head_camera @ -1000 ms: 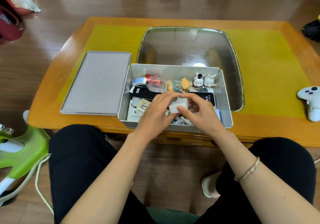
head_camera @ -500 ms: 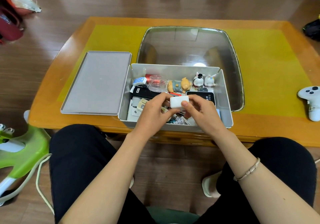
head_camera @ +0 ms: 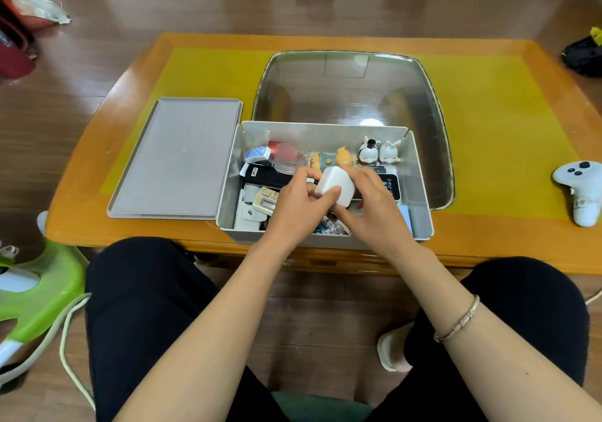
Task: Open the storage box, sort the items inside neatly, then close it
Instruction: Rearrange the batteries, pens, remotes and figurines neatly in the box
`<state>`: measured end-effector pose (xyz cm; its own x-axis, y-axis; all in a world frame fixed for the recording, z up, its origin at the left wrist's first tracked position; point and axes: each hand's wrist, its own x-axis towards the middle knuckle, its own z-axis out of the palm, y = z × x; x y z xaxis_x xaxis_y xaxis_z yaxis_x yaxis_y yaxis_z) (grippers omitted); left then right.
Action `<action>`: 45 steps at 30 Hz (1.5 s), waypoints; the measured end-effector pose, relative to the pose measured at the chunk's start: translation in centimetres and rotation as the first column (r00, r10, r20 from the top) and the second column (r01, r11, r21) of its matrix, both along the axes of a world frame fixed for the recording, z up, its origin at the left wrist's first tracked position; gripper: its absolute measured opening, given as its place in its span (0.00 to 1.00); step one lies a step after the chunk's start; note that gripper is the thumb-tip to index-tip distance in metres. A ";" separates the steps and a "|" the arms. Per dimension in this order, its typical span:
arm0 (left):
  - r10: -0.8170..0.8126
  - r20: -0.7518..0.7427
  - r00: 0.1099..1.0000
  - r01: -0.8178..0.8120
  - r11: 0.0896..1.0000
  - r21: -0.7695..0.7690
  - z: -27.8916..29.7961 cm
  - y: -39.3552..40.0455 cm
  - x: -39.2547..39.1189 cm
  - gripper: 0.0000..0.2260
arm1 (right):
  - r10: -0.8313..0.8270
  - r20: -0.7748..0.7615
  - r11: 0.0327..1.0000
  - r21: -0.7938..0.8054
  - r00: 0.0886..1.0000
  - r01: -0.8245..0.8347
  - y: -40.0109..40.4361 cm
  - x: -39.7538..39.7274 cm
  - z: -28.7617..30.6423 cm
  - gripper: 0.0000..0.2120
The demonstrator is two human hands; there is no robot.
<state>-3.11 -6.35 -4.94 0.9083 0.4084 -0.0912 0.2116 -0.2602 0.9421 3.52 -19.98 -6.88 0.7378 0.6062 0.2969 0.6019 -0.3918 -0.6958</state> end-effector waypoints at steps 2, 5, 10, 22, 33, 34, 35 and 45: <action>-0.041 0.013 0.999 0.042 0.998 -0.050 0.2 -0.1 -0.1 0.07 | 0.029 -0.003 0.999 -0.021 1.000 -0.029 -0.5 0.5 0.6 0.25; -0.112 0.013 0.994 0.113 0.993 -0.048 0.3 -0.2 -0.2 0.05 | 0.014 0.080 0.981 -0.194 0.997 0.002 -1.6 1.5 1.4 0.25; -0.229 -0.184 0.956 0.277 0.913 0.300 0.0 -2.2 -0.3 0.27 | -0.074 0.287 0.892 -0.408 0.955 0.191 -3.6 3.4 2.8 0.26; -0.437 -0.387 0.812 0.561 0.403 0.723 -1.5 -6.0 0.6 0.18 | 0.021 0.235 0.746 -0.650 0.972 0.141 -8.6 4.5 3.9 0.30; -0.401 -0.313 0.861 0.481 0.438 0.760 -1.9 -6.2 0.2 0.14 | 0.106 0.192 0.652 -0.754 0.976 0.077 -8.1 3.8 4.9 0.31; -0.395 -0.307 0.866 0.475 0.454 0.754 -1.9 -6.2 0.1 0.15 | 0.117 0.200 0.637 -0.767 0.973 0.081 -8.0 3.8 5.0 0.30; -0.392 -0.304 0.868 0.471 0.462 0.751 -2.0 -6.2 0.1 0.16 | 0.126 0.206 0.618 -0.781 0.970 0.085 -7.9 3.7 5.1 0.29; -0.400 -0.252 0.881 0.427 0.445 0.787 -2.8 -6.1 0.1 0.17 | 0.039 -0.027 0.564 -0.824 0.999 -0.044 -7.2 4.1 5.5 0.24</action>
<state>-3.04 -12.42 -7.70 0.9933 -0.1082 0.0410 -0.1152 -0.9554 0.2720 7.61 -27.13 -1.34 0.7050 0.6159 -0.3515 0.6306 -0.7713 -0.0867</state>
